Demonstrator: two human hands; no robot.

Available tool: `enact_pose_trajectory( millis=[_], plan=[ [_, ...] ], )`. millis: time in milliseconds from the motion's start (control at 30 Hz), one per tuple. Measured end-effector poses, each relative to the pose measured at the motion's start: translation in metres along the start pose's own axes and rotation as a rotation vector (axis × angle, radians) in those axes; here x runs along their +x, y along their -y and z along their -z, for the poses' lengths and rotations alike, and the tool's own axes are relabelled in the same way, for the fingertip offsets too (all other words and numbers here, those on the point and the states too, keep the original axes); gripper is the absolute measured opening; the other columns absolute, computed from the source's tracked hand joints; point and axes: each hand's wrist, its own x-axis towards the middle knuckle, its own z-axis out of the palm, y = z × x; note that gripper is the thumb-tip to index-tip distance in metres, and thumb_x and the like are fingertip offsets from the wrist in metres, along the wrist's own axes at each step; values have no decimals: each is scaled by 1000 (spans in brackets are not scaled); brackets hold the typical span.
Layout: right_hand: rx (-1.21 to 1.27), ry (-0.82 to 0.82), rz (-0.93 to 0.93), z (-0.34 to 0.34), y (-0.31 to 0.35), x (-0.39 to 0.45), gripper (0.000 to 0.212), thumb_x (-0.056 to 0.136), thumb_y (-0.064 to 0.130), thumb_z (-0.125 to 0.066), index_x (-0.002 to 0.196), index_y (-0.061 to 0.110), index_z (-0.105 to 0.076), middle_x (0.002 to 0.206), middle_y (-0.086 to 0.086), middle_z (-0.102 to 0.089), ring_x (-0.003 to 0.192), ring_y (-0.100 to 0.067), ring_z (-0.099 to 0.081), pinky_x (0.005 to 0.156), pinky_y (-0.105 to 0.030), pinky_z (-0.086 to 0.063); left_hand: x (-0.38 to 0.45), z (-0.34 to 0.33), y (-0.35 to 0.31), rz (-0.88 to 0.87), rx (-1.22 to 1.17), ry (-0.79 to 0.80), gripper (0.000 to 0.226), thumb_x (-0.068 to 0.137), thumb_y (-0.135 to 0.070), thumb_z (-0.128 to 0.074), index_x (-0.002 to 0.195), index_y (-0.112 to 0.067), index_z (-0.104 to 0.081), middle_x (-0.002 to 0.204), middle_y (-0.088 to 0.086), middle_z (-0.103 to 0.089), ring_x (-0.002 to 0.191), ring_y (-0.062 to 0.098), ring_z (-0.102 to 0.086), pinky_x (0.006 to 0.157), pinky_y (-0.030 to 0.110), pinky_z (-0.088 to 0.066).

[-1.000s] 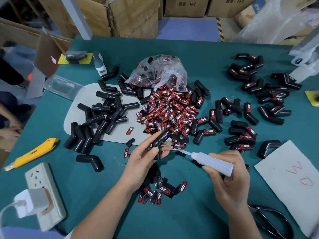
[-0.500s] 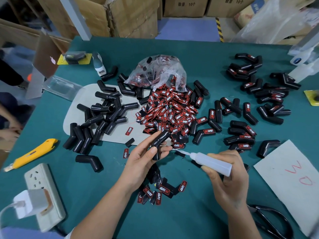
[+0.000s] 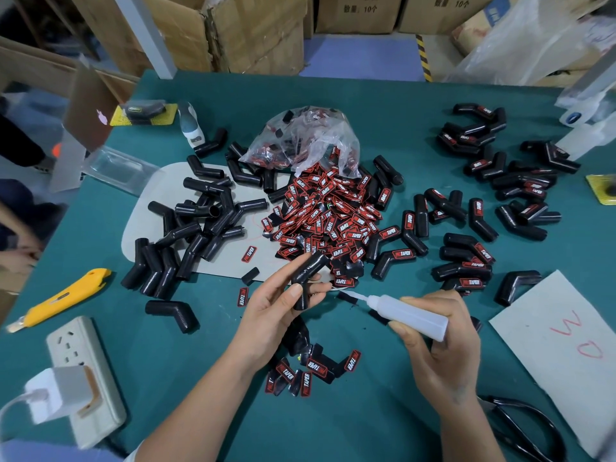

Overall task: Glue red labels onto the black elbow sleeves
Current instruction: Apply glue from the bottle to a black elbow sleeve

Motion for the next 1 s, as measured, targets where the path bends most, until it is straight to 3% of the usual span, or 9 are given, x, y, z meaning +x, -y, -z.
enact_pose_trajectory(
  millis=[267, 1000],
  plan=[
    [-19, -15, -7, 1, -1, -1, 35, 102, 51, -61, 106, 16, -63, 96, 1, -65, 97, 0, -57, 82, -13, -43, -1, 1, 0, -4, 6, 11, 52, 101, -34, -70, 151, -23, -57, 140, 17, -66, 130, 36, -65, 104, 35, -54],
    [-40, -58, 2, 2, -1, 0, 36, 102, 51, -61, 105, 14, -62, 102, 7, -63, 97, 1, -57, 83, -12, -42, -1, -1, -1, -2, -3, -2, 56, 98, -37, -74, 150, -23, -58, 139, 20, -66, 130, 38, -64, 104, 35, -53]
  ],
)
